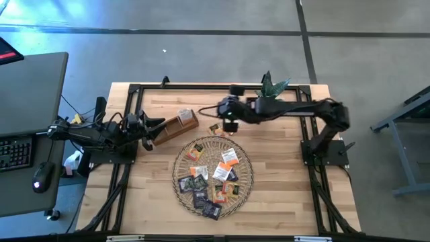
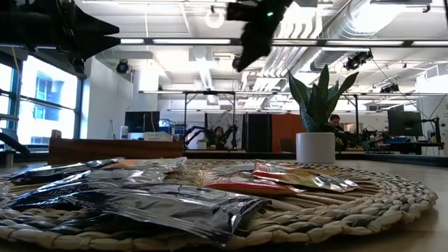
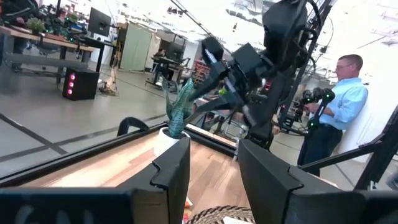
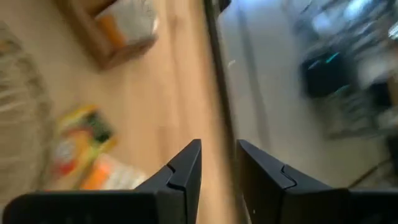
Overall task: Pick & Place Tea
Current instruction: Put the white tea bag into the right compartment of the wooden organizer
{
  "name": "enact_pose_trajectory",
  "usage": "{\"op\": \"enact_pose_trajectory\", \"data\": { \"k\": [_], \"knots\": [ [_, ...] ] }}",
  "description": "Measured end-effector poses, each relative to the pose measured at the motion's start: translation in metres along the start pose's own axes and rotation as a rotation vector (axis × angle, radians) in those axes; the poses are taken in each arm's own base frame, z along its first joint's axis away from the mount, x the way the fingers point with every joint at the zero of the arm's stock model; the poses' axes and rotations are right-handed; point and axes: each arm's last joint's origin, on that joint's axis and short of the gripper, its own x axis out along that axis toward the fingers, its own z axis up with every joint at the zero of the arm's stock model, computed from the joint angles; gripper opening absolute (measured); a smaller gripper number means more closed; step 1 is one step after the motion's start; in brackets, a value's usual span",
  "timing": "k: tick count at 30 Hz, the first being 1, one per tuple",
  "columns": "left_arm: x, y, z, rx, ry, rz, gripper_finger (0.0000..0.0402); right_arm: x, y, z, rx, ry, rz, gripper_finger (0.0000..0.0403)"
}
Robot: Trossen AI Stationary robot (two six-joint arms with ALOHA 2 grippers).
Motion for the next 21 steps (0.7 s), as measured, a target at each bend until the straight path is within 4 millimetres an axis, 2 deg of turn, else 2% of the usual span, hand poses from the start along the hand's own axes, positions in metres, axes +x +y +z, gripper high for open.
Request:
{"op": "enact_pose_trajectory", "data": {
  "k": [3, 6, 11, 14, 21],
  "knots": [
    [0.000, 0.000, 0.000, 0.000, 0.000, 0.000, 0.0135, -0.004, -0.001, -0.027, 0.105, 0.004, 0.128, 0.0094],
    [0.000, 0.000, 0.000, 0.000, 0.000, 0.000, 0.0135, 0.008, 0.009, -0.056, 0.162, -0.063, 0.181, 0.0094],
    [0.000, 0.000, 0.000, -0.004, -0.002, -0.001, 0.0135, 0.047, 0.027, -0.098, 0.290, -0.232, 0.223, 0.0094],
    [0.000, 0.000, 0.000, -0.006, -0.003, -0.002, 0.0135, 0.072, 0.032, -0.122, 0.387, -0.219, 0.244, 0.0094],
    [0.000, 0.000, 0.000, -0.007, -0.005, 0.006, 0.0135, 0.103, 0.040, -0.139, 0.474, -0.169, 0.231, 0.0094]
  ]
}}
